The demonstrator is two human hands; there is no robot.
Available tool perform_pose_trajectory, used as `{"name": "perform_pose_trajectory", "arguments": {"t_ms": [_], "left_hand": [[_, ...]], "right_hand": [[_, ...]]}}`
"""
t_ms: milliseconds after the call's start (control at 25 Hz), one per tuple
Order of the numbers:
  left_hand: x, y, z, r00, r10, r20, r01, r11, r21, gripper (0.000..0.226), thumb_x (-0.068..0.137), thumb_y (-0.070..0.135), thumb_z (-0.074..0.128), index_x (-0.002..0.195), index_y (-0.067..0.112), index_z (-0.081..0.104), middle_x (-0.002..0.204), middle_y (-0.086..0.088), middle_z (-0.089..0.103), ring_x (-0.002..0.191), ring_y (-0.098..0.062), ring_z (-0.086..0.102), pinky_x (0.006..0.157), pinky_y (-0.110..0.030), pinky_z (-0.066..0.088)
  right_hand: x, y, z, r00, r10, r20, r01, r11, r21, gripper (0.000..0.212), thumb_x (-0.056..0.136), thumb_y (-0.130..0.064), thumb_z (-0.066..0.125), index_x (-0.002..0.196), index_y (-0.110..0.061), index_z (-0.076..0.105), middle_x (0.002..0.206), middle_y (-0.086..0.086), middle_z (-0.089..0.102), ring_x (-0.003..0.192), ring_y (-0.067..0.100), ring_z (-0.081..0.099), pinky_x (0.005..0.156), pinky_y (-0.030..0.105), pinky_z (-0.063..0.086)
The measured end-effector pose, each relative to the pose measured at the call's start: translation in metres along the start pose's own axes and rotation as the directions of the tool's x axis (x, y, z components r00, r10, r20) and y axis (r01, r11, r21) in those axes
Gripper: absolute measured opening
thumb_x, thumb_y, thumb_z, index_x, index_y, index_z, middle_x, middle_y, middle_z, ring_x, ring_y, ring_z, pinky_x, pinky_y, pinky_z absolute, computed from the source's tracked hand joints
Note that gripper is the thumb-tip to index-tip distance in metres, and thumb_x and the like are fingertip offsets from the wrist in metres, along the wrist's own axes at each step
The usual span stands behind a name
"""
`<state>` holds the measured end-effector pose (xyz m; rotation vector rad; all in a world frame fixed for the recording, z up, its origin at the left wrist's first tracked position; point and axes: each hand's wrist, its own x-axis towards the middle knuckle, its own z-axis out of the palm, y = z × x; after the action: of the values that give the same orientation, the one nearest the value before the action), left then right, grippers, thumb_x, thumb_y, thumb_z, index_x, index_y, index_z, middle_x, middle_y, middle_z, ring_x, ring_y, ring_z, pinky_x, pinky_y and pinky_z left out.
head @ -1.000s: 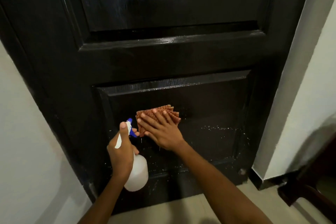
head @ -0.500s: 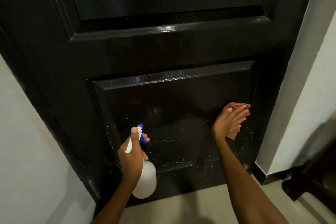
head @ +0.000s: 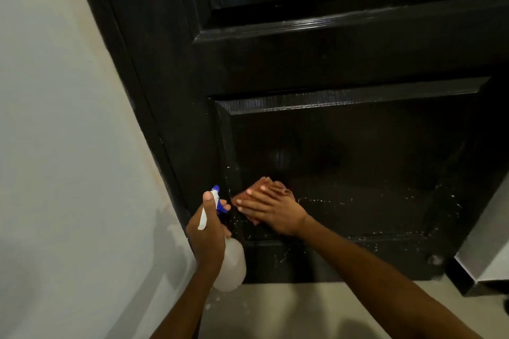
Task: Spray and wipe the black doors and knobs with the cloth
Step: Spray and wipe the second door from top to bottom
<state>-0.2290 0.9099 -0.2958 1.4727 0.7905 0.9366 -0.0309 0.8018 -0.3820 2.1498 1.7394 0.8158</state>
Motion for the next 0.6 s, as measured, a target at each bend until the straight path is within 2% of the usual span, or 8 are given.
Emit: {"name": "perform_pose_trajectory", "arguments": {"t_ms": [40, 80, 160, 240, 320, 400, 600], "left_hand": [[-0.001, -0.003, -0.002, 1.0, -0.003, 0.005, 0.003, 1.0, 0.0, 0.065, 0.083, 0.065, 0.035, 0.087, 0.009, 0.067, 0.071, -0.016, 0.067, 0.05, -0.023, 0.054, 0.05, -0.026, 0.048], [-0.002, -0.004, -0.004, 1.0, -0.002, 0.01, 0.002, 1.0, -0.005, 0.063, 0.084, 0.066, 0.035, 0.085, 0.012, 0.067, 0.071, -0.015, 0.068, 0.049, -0.024, 0.055, 0.051, -0.027, 0.048], [-0.003, 0.0, -0.006, 1.0, -0.001, 0.004, 0.001, 1.0, -0.022, 0.057, 0.084, 0.065, 0.035, 0.082, 0.017, 0.066, 0.069, -0.009, 0.068, 0.049, -0.024, 0.055, 0.051, -0.027, 0.048], [0.0, 0.009, -0.008, 1.0, 0.005, -0.021, -0.006, 0.999, -0.035, 0.06, 0.084, 0.065, 0.036, 0.085, 0.014, 0.068, 0.069, -0.006, 0.068, 0.046, -0.02, 0.055, 0.047, -0.025, 0.047], [0.005, 0.02, -0.011, 0.998, 0.013, -0.054, -0.016, 0.998, -0.063, 0.064, 0.084, 0.063, 0.037, 0.092, 0.009, 0.07, 0.075, -0.006, 0.071, 0.043, -0.015, 0.054, 0.041, -0.02, 0.046], [0.013, 0.034, -0.019, 0.995, 0.003, -0.098, -0.009, 0.998, -0.063, 0.068, 0.083, 0.065, 0.036, 0.095, 0.007, 0.071, 0.08, -0.008, 0.072, 0.043, -0.014, 0.053, 0.04, -0.016, 0.045], [0.038, 0.064, -0.042, 0.983, -0.032, -0.183, 0.009, 0.992, -0.124, 0.07, 0.082, 0.068, 0.036, 0.088, 0.009, 0.072, 0.073, -0.005, 0.071, 0.042, -0.017, 0.052, 0.043, -0.023, 0.046]], "right_hand": [[-0.01, -0.004, 0.008, 0.994, -0.066, 0.089, 0.068, 0.998, -0.014, 0.09, 0.094, -0.037, 0.066, 0.165, -0.034, 0.011, 0.172, -0.005, -0.003, 0.159, 0.022, -0.015, 0.116, 0.05, -0.034], [-0.014, -0.004, 0.012, 0.99, -0.094, 0.108, 0.097, 0.995, -0.024, 0.089, 0.095, -0.036, 0.065, 0.165, -0.035, 0.01, 0.172, -0.007, -0.004, 0.158, 0.021, -0.014, 0.115, 0.052, -0.035], [-0.003, 0.003, 0.0, 0.997, -0.057, 0.052, 0.058, 0.998, -0.016, 0.085, 0.099, -0.038, 0.057, 0.165, -0.035, 0.005, 0.172, -0.007, -0.011, 0.158, 0.023, -0.019, 0.119, 0.059, -0.023], [0.024, 0.018, -0.037, 0.988, 0.092, -0.128, -0.097, 0.994, -0.039, 0.075, 0.103, -0.043, 0.048, 0.166, -0.033, 0.007, 0.174, -0.003, -0.006, 0.159, 0.027, -0.016, 0.125, 0.059, -0.01], [0.058, 0.038, -0.085, 0.915, 0.253, -0.315, -0.266, 0.964, 0.002, 0.069, 0.106, -0.043, 0.041, 0.166, -0.028, 0.011, 0.174, 0.001, -0.001, 0.16, 0.03, -0.007, 0.126, 0.055, -0.007], [0.094, 0.053, -0.132, 0.851, 0.304, -0.429, -0.311, 0.949, 0.055, 0.067, 0.107, -0.041, 0.039, 0.167, -0.025, 0.011, 0.174, 0.003, 0.002, 0.16, 0.031, -0.002, 0.127, 0.053, -0.006], [0.179, 0.055, -0.183, 0.875, 0.117, -0.471, -0.144, 0.989, -0.022, 0.073, 0.106, -0.038, 0.04, 0.167, -0.02, 0.003, 0.173, 0.007, -0.008, 0.157, 0.031, -0.018, 0.125, 0.049, -0.017]]}}
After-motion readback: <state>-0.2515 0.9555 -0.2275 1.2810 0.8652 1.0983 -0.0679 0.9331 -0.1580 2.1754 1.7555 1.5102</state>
